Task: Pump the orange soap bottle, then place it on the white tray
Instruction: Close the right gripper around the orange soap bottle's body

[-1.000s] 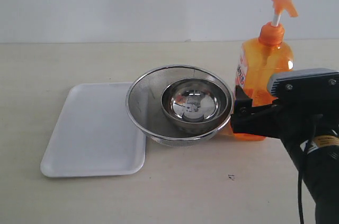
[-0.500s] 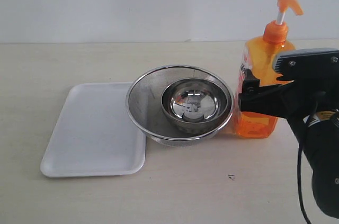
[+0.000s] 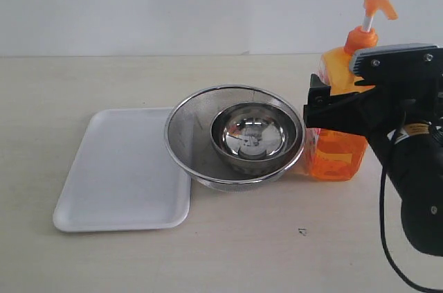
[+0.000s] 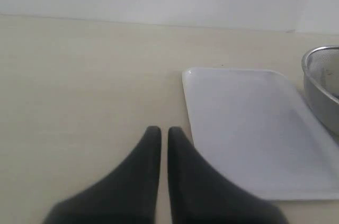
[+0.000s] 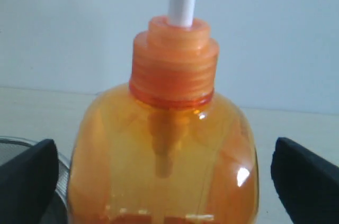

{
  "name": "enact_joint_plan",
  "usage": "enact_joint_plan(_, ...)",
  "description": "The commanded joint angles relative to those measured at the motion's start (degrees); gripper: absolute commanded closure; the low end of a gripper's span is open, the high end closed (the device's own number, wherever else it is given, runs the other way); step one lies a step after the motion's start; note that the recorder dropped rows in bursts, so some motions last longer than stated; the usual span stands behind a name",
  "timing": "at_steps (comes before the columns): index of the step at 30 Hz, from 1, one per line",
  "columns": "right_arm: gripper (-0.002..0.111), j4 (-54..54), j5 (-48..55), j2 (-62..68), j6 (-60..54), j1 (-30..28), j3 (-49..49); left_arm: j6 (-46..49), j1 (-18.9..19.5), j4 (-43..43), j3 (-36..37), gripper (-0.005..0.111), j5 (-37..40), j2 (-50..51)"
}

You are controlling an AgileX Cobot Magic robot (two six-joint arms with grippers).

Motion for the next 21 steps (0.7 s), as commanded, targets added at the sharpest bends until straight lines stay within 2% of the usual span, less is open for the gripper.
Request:
enact_joint_plan(1, 0.004, -0.9, 1.1, 3.4, -0.7, -2.2, -2.3, 0.0, -0.5, 0.1, 0.2, 0.102, -0.9, -0.2)
enact_joint_plan(9, 0.004, -2.1, -2.5, 8.7, 0.0, -2.2, -3.0, 0.0, -0.5, 0.1, 0.2, 0.102, -0.9, -0.2)
enact_joint_plan(21, 0.004, -2.1, -5.3, 9.3, 2.8, -2.2, -3.0, 0.0, -0.5, 0.1, 0.2, 0.102, -0.9, -0.2)
